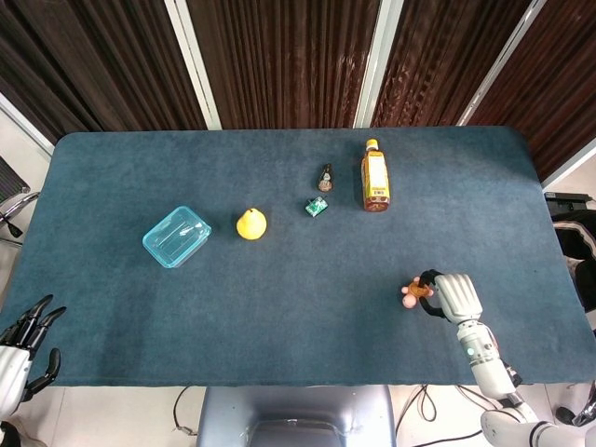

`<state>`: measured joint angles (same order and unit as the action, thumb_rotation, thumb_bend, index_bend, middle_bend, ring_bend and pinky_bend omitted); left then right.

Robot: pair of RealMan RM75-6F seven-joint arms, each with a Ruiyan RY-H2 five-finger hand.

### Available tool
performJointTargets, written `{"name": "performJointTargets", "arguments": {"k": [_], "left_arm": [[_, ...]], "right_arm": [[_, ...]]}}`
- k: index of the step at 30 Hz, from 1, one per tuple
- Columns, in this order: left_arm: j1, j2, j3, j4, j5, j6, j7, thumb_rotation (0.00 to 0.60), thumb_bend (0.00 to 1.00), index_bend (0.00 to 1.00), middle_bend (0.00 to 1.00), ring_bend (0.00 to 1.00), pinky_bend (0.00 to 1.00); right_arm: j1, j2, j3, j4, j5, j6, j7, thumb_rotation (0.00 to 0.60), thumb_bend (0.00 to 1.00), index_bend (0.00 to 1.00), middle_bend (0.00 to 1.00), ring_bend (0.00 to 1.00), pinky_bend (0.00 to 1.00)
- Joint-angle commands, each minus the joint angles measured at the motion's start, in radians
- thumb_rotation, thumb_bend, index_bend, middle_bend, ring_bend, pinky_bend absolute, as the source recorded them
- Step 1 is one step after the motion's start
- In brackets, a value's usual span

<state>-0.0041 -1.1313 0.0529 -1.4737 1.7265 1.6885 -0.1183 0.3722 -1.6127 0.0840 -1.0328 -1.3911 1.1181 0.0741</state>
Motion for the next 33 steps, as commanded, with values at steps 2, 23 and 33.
{"name": "performJointTargets", "arguments": {"k": [2,23,33], "left_arm": [[0.0,0.0,0.0,-0.001,-0.001,-0.002,0.002,0.6,0.59,0.16,0.02,0.13,0.34],[-0.001,0.004,0.0,-0.005,0.0,-0.007,0.0,0.6,0.59,0.16,0.02,0.13,0.34],[-0.003,0.006,-0.001,-0.006,-0.002,-0.012,-0.005,0.6,0.59,0.16,0.02,0.13,0.35]], "right_arm": [[0.0,0.001,-0.001,-0.002,0.0,-0.002,0.002,0.6,1.0,0.81,0.68,1.0,1.0],[-0.009,0.121,-0.013,-0.167,0.001,-0.018,-0.001,0.6,0.09,0.02,0.17,0.95,0.9],[0.005,0.128,0.032,-0.218,0.087,-0.063,-0.039,0.6,0.12,0.18,0.15,0.94,0.87]]}}
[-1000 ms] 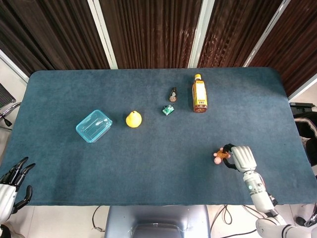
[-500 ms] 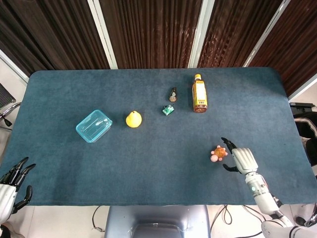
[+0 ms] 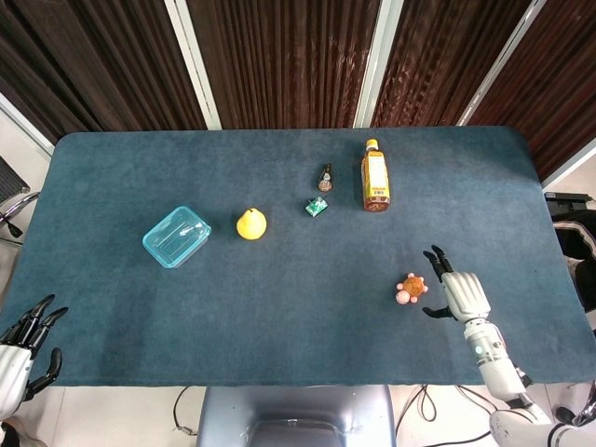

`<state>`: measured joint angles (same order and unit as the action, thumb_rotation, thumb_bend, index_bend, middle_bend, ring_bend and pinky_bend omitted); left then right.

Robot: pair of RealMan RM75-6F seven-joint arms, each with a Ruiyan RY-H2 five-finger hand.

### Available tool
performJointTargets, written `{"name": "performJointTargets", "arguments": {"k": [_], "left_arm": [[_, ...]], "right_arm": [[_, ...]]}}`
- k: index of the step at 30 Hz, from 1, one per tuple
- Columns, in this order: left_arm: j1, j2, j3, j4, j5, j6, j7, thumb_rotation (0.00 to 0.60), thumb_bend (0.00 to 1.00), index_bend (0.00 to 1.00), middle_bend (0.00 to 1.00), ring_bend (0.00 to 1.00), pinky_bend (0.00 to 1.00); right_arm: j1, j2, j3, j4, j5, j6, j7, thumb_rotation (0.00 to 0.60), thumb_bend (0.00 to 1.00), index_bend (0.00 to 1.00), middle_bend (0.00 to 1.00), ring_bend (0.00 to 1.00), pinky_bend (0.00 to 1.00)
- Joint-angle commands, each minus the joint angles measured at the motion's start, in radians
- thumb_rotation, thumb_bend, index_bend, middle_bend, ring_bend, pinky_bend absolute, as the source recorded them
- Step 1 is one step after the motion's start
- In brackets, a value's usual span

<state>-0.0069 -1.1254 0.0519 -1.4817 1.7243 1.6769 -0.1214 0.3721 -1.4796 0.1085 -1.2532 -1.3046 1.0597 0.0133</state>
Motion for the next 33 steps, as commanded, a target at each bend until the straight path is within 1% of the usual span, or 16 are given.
{"name": "performJointTargets", "arguments": {"k": [1,3,4,7,12,20,22,25,26,28,30,32,33], "left_arm": [[0.001,0.0,0.001,0.002,0.0,0.001,-0.003,0.6,0.59,0.16,0.02,0.13,0.35],[0.002,0.0,0.001,0.004,0.001,0.003,-0.004,0.6,0.59,0.16,0.02,0.13,0.35],[0.002,0.0,0.0,0.004,0.001,0.003,-0.004,0.6,0.59,0.16,0.02,0.13,0.35],[0.002,0.001,0.001,0.004,0.001,0.003,-0.007,0.6,0.59,0.16,0.02,0.13,0.35],[0.002,0.002,0.0,0.004,0.0,0.004,-0.01,0.6,0.59,0.16,0.02,0.13,0.35],[0.003,0.001,0.001,0.006,0.001,0.005,-0.011,0.6,0.59,0.16,0.02,0.13,0.35],[0.004,0.002,0.001,0.006,0.002,0.006,-0.012,0.6,0.59,0.16,0.02,0.13,0.35],[0.005,0.0,0.001,0.009,0.001,0.009,-0.014,0.6,0.59,0.16,0.02,0.13,0.35],[0.005,0.0,0.0,0.01,0.002,0.01,-0.015,0.6,0.59,0.16,0.02,0.13,0.35],[0.006,0.0,0.001,0.011,0.002,0.01,-0.015,0.6,0.59,0.16,0.02,0.13,0.35],[0.006,0.001,0.001,0.009,0.002,0.011,-0.015,0.6,0.59,0.16,0.02,0.13,0.35],[0.007,0.001,0.001,0.008,0.001,0.011,-0.016,0.6,0.59,0.16,0.02,0.13,0.35],[0.007,0.002,0.001,0.008,0.001,0.012,-0.017,0.6,0.59,0.16,0.02,0.13,0.35]], "right_arm": [[0.007,-0.01,0.007,0.009,-0.003,-0.005,0.03,0.6,0.15,0.22,0.17,0.95,0.88],[0.012,-0.024,0.007,0.028,-0.012,-0.005,0.05,0.6,0.22,0.32,0.23,0.96,0.89],[0.013,-0.03,0.007,0.035,-0.015,-0.006,0.059,0.6,0.26,0.35,0.25,0.97,0.9],[0.019,-0.048,0.007,0.059,-0.024,-0.008,0.088,0.6,0.31,0.41,0.3,0.98,0.91],[0.027,-0.073,0.006,0.097,-0.028,-0.016,0.104,0.6,0.32,0.47,0.35,0.99,0.92],[0.037,-0.084,-0.003,0.111,-0.014,-0.052,0.082,0.6,0.32,0.49,0.36,0.99,0.92],[0.036,-0.089,-0.003,0.117,-0.015,-0.045,0.077,0.6,0.33,0.51,0.38,1.0,0.92],[0.032,-0.102,-0.002,0.131,-0.021,-0.023,0.071,0.6,0.37,0.6,0.46,1.0,0.94],[0.03,-0.106,-0.001,0.136,-0.024,-0.016,0.071,0.6,0.41,0.63,0.49,1.0,0.95],[0.028,-0.115,-0.001,0.148,-0.03,-0.001,0.074,0.6,0.59,0.7,0.55,1.0,0.96],[0.025,-0.124,-0.001,0.163,-0.037,0.014,0.077,0.6,0.85,0.77,0.61,1.0,0.98],[0.022,-0.132,0.0,0.174,-0.039,0.024,0.082,0.6,0.97,0.83,0.66,1.0,0.99],[0.021,-0.137,0.002,0.183,-0.041,0.031,0.085,0.6,1.0,0.85,0.69,1.0,1.0]]}}
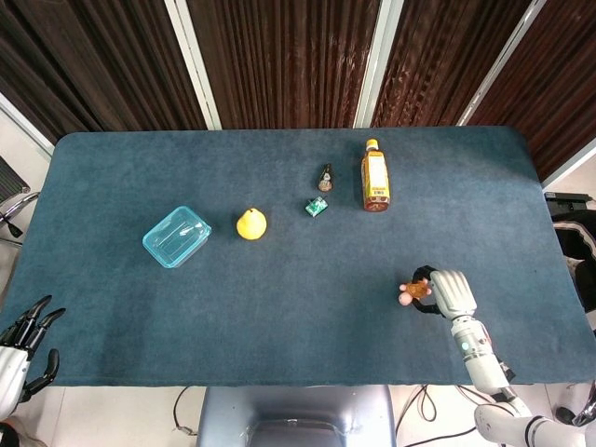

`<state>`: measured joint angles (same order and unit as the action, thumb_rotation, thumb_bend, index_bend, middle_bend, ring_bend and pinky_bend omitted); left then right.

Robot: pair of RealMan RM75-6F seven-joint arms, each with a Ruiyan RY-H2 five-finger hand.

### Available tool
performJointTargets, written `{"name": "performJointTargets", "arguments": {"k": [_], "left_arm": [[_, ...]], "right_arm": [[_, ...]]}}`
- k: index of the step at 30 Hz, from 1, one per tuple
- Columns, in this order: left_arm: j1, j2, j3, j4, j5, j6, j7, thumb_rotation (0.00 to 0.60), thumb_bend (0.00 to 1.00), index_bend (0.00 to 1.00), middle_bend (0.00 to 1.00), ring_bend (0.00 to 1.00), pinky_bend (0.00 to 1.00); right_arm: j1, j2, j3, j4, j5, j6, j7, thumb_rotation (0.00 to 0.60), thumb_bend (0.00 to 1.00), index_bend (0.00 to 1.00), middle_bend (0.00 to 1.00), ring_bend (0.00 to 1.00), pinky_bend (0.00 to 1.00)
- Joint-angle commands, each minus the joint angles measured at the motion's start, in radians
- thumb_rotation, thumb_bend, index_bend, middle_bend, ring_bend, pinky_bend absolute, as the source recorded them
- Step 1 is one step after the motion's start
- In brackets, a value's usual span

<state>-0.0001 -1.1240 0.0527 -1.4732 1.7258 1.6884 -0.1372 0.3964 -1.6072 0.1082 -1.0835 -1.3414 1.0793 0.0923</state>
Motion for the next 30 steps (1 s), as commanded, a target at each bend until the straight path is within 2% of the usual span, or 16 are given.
{"name": "performJointTargets", "arguments": {"k": [1,6,13,15,17,18,19,20,21,24,26,28,30], "left_arm": [[0.001,0.0,-0.001,0.0,-0.001,0.001,-0.002,0.6,0.59,0.16,0.02,0.13,0.35],[-0.001,0.001,-0.001,0.001,-0.001,-0.001,-0.004,0.6,0.59,0.16,0.02,0.13,0.35],[-0.001,0.002,0.001,0.0,0.001,-0.003,-0.005,0.6,0.59,0.16,0.02,0.13,0.35],[-0.001,0.003,0.001,0.0,0.001,-0.003,-0.006,0.6,0.59,0.16,0.02,0.13,0.35],[0.0,0.003,0.001,0.0,0.001,-0.002,-0.006,0.6,0.59,0.16,0.02,0.13,0.35],[0.0,0.003,0.001,-0.001,0.0,-0.002,-0.006,0.6,0.59,0.16,0.02,0.13,0.35],[0.0,0.003,0.001,-0.001,0.0,-0.003,-0.006,0.6,0.59,0.17,0.02,0.13,0.35],[0.0,0.003,0.001,-0.001,-0.001,-0.003,-0.006,0.6,0.59,0.17,0.02,0.13,0.35],[0.0,0.003,0.001,-0.002,-0.001,-0.003,-0.006,0.6,0.59,0.17,0.02,0.13,0.35],[0.0,0.004,0.001,-0.005,-0.001,-0.004,-0.002,0.6,0.59,0.17,0.02,0.14,0.35],[-0.001,0.004,0.0,-0.006,-0.003,-0.006,-0.001,0.6,0.59,0.17,0.02,0.14,0.35],[-0.001,0.005,0.0,-0.008,-0.003,-0.007,-0.001,0.6,0.59,0.17,0.02,0.14,0.35],[-0.002,0.005,0.0,-0.008,-0.003,-0.008,-0.002,0.6,0.59,0.17,0.02,0.14,0.35]], "right_arm": [[-0.005,-0.013,0.003,0.02,-0.005,0.015,0.007,0.6,1.0,0.86,0.7,1.0,1.0],[-0.008,-0.02,0.004,0.038,-0.008,0.024,0.016,0.6,1.0,0.88,0.74,1.0,1.0],[-0.014,-0.022,0.001,0.045,-0.009,0.028,0.012,0.6,1.0,0.88,0.75,1.0,1.0],[-0.015,-0.006,-0.008,0.03,-0.015,0.012,0.037,0.6,1.0,0.8,0.71,1.0,1.0],[-0.015,0.019,-0.016,0.004,-0.014,-0.012,0.055,0.6,0.98,0.61,0.59,1.0,1.0],[-0.015,0.036,-0.021,-0.015,-0.015,-0.023,0.06,0.6,0.92,0.49,0.49,1.0,0.99],[-0.016,0.048,-0.024,-0.027,-0.017,-0.027,0.059,0.6,0.85,0.41,0.43,0.99,0.98],[-0.017,0.058,-0.027,-0.039,-0.018,-0.027,0.056,0.6,0.7,0.3,0.35,0.98,0.96],[-0.02,0.071,-0.03,-0.054,-0.021,-0.025,0.05,0.6,0.58,0.23,0.3,0.97,0.94],[-0.029,0.108,-0.041,-0.102,-0.021,-0.025,0.027,0.6,0.34,0.07,0.21,0.93,0.89],[-0.036,0.136,-0.048,-0.14,-0.02,-0.024,0.006,0.6,0.24,0.01,0.17,0.9,0.86],[-0.047,0.174,-0.058,-0.193,-0.02,-0.016,-0.02,0.6,0.16,0.0,0.12,0.86,0.83],[-0.061,0.221,-0.068,-0.259,-0.015,-0.005,-0.061,0.6,0.08,0.0,0.04,0.75,0.82]]}}
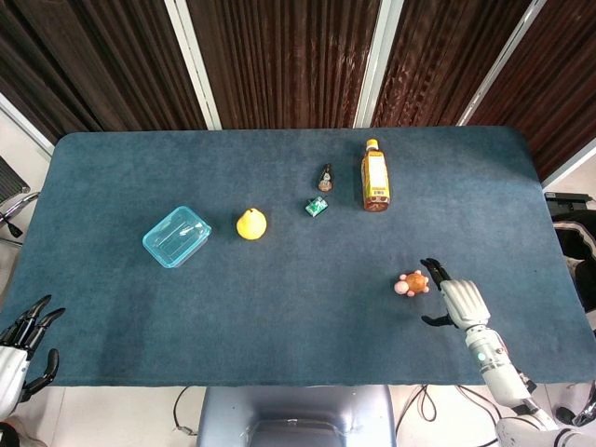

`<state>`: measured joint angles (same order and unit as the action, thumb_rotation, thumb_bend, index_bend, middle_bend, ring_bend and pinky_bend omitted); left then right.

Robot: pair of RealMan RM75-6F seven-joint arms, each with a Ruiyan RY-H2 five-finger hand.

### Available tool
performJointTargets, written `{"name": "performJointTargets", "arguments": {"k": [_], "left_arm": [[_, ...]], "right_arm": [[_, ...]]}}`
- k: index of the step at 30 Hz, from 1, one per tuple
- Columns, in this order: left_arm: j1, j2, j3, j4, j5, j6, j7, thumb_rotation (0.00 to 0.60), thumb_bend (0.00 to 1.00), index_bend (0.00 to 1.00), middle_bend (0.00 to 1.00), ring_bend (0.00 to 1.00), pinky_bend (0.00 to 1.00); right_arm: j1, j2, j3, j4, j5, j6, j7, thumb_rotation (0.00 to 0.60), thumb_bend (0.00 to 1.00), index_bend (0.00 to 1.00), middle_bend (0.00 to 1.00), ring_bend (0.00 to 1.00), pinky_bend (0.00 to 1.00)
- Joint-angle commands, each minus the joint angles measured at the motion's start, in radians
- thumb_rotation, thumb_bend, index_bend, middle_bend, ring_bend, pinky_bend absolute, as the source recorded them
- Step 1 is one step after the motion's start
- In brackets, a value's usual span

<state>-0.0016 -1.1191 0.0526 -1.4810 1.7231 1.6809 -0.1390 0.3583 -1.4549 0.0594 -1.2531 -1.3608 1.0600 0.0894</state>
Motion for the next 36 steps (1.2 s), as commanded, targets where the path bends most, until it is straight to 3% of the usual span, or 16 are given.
{"name": "performJointTargets", "arguments": {"k": [1,4,6,9,10,13,15,18,21,36], "left_arm": [[-0.001,0.0,0.0,0.0,0.0,-0.001,0.0,0.6,0.59,0.17,0.02,0.14,0.35],[-0.002,0.002,0.002,-0.001,0.002,-0.005,0.001,0.6,0.59,0.17,0.02,0.14,0.35],[-0.002,0.002,0.003,-0.001,0.003,-0.004,0.0,0.6,0.59,0.17,0.02,0.14,0.35],[-0.001,0.001,0.003,0.0,0.004,-0.003,0.003,0.6,0.59,0.17,0.02,0.14,0.35],[-0.001,0.0,0.003,0.0,0.004,-0.004,0.005,0.6,0.59,0.17,0.02,0.14,0.35],[-0.001,-0.001,0.002,-0.003,0.001,-0.006,0.011,0.6,0.59,0.17,0.02,0.14,0.35],[-0.001,-0.001,0.002,-0.004,0.001,-0.007,0.015,0.6,0.59,0.17,0.02,0.14,0.35],[-0.001,-0.002,0.001,-0.006,0.001,-0.007,0.017,0.6,0.59,0.17,0.02,0.14,0.35],[-0.002,-0.004,-0.001,-0.008,-0.002,-0.009,0.024,0.6,0.59,0.17,0.02,0.14,0.35],[-0.017,-0.014,-0.01,-0.031,-0.023,-0.049,0.083,0.6,0.59,0.17,0.02,0.14,0.35]], "right_arm": [[-0.029,0.09,-0.023,-0.121,0.006,0.023,-0.079,0.6,0.06,0.0,0.02,0.72,0.81],[-0.062,0.16,-0.032,-0.237,0.004,0.079,-0.13,0.6,0.03,0.0,0.0,0.55,0.75],[-0.099,0.196,-0.035,-0.312,-0.017,0.159,-0.151,0.6,0.03,0.0,0.0,0.38,0.65],[-0.164,0.221,-0.046,-0.378,-0.086,0.309,-0.168,0.6,0.04,0.0,0.0,0.24,0.47],[-0.183,0.23,-0.055,-0.392,-0.112,0.349,-0.178,0.6,0.07,0.0,0.0,0.21,0.42],[-0.245,0.251,-0.08,-0.425,-0.189,0.472,-0.203,0.6,0.35,0.0,0.0,0.16,0.24],[-0.286,0.26,-0.098,-0.431,-0.227,0.54,-0.221,0.6,0.43,0.0,0.0,0.09,0.13],[-0.34,0.266,-0.113,-0.434,-0.243,0.61,-0.256,0.6,0.43,0.0,0.0,0.01,0.09],[-0.373,0.271,-0.113,-0.437,-0.224,0.637,-0.274,0.6,0.43,0.0,0.0,0.0,0.06],[-0.385,0.291,-0.092,-0.401,-0.204,0.587,-0.13,0.6,0.43,0.0,0.0,0.0,0.05]]}}
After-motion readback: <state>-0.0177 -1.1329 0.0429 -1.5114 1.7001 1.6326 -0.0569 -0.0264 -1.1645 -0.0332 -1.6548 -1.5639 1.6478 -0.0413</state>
